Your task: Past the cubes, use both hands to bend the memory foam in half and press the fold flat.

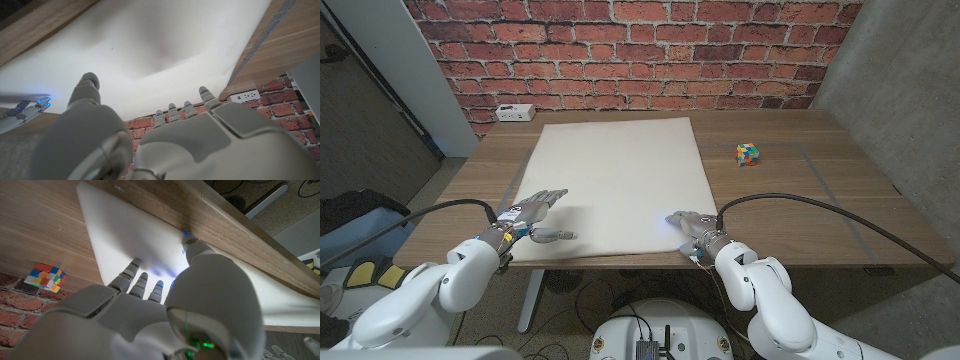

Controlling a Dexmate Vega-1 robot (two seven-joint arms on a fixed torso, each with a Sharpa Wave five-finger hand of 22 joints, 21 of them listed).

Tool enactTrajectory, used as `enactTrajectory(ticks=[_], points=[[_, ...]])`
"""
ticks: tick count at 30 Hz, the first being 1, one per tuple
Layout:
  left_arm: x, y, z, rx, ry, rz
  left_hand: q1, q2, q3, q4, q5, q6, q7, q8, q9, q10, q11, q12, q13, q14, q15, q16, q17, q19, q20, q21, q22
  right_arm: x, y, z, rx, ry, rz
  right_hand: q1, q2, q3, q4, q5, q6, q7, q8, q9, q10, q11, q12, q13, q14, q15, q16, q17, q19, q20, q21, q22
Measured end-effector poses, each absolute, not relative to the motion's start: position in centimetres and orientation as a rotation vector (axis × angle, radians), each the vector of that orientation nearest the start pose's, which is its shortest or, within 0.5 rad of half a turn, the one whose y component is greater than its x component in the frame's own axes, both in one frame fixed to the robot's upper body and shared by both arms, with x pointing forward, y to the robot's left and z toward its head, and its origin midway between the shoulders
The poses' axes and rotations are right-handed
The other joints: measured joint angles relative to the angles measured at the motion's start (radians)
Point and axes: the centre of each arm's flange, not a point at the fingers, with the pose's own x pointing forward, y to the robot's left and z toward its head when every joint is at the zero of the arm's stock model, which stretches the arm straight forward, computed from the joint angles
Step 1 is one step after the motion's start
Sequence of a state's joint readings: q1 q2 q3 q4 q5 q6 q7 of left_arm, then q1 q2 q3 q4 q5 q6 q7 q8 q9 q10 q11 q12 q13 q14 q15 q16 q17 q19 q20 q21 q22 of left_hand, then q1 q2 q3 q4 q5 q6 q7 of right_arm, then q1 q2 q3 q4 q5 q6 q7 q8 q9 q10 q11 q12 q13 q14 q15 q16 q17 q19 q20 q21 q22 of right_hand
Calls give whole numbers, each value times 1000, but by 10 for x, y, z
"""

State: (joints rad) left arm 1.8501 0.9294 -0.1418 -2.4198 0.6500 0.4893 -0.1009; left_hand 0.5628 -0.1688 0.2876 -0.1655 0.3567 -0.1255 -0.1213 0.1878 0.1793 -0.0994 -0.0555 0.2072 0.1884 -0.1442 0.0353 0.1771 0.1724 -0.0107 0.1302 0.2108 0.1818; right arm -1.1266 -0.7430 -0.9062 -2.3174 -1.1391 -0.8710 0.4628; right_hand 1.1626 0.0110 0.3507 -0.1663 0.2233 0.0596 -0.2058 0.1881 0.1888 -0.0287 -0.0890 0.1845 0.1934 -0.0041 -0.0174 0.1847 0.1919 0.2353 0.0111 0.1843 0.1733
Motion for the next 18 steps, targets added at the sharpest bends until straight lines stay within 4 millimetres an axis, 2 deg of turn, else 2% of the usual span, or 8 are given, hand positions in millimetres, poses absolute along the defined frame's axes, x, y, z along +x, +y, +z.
enactTrajectory(ticks=[1,4,7,10,12,13,15,18], points=[[414,318,-90,1468,-267,98,0,0,0,0,0,0,0,0,0,0,0,0,0,0,0,0,0,0,0,0,0,451,-109,-149,-1623,-136,202,1,-1,5,4,-2,-11,0,0,0,-14,4,0,0,-16,7,0,1,-17,9,0,-1],[415,318,-89,1468,-264,94,0,0,-3,3,0,0,0,0,0,0,0,0,0,0,0,0,0,0,0,0,0,454,-108,-146,-1621,-119,202,8,4,34,5,-1,-30,-5,0,0,-46,10,0,0,-55,31,0,6,-66,48,-8,-1],[418,317,-88,1467,-264,89,4,-4,-6,2,0,0,0,0,0,0,0,0,0,0,0,0,0,0,0,0,0,456,-111,-148,-1643,-51,218,21,16,57,2,14,0,8,10,0,-42,13,8,0,-42,27,13,6,-69,51,-2,-4],[418,317,-89,1465,-261,85,4,-4,-8,0,6,0,0,0,0,0,0,0,0,0,0,0,0,0,0,0,0,460,-111,-146,-1632,-45,208,24,14,83,-1,8,106,24,33,-1,52,8,36,0,72,-11,49,10,36,11,28,-9],[420,316,-87,1465,-263,83,4,-4,-11,3,6,0,0,0,0,0,0,0,0,3,-3,0,0,0,0,0,0,462,-115,-147,-1647,-6,206,44,8,106,-1,-18,203,33,49,-2,147,1,59,2,179,-18,78,10,121,-17,29,-9],[420,315,-86,1465,-264,82,4,-4,-11,3,6,0,0,0,0,0,0,0,0,3,-3,0,0,0,0,0,0,463,-116,-147,-1649,-2,202,50,11,115,-2,-25,237,30,56,-3,191,-3,68,2,226,-20,92,11,139,-31,29,-9],[420,316,-86,1463,-261,80,4,-4,-11,3,6,0,0,0,0,0,0,0,0,3,-3,0,0,0,0,0,0,464,-117,-148,-1645,4,200,69,17,122,2,-32,291,-7,81,-3,292,-6,89,1,313,-28,114,10,195,-48,29,-9],[421,315,-85,1461,-260,79,4,-4,-11,3,10,0,0,0,0,0,0,0,0,3,-3,0,0,0,0,0,0,466,-120,-151,-1654,0,190,77,38,95,7,-39,381,-68,116,-4,390,-87,133,0,357,-72,206,10,248,-85,83,-9]])
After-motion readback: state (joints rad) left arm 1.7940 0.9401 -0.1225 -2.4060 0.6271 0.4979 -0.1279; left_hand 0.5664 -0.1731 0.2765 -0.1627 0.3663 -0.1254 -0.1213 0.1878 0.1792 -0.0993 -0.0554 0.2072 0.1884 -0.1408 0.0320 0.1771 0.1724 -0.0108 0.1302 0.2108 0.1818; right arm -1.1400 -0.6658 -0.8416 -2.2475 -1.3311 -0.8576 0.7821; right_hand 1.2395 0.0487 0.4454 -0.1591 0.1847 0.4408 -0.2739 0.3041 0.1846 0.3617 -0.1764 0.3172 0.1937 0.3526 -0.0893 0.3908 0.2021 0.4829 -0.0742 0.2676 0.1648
